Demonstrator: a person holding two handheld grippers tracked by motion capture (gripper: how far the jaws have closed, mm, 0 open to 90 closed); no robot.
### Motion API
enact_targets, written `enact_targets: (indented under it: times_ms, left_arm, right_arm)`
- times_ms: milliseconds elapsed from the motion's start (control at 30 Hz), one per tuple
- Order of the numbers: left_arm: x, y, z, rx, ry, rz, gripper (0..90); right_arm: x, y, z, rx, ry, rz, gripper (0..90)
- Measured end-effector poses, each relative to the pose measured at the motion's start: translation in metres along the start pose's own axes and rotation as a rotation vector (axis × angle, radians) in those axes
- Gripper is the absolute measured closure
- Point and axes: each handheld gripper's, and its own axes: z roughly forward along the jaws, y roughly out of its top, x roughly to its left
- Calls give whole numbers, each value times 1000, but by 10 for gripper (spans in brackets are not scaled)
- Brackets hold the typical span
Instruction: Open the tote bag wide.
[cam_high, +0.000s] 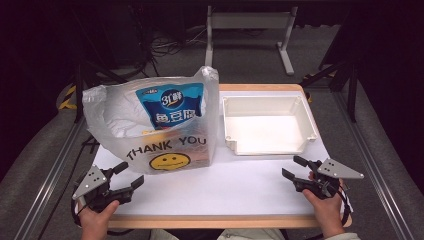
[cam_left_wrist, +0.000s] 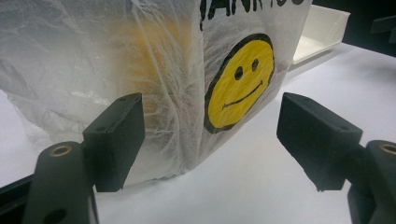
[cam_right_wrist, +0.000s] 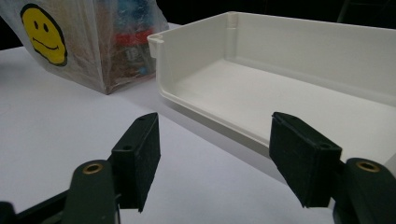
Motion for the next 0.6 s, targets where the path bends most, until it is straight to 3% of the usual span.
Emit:
enact_targets:
  times_ms: [367,600]
  left_arm:
    - [1,0,-2,-1,1,-8,237]
    - [1,4,-9,-15,45,10,236]
  right_arm:
    - [0,0,2,2,5,-1,343]
    - [0,0,3,7,3,-2,343]
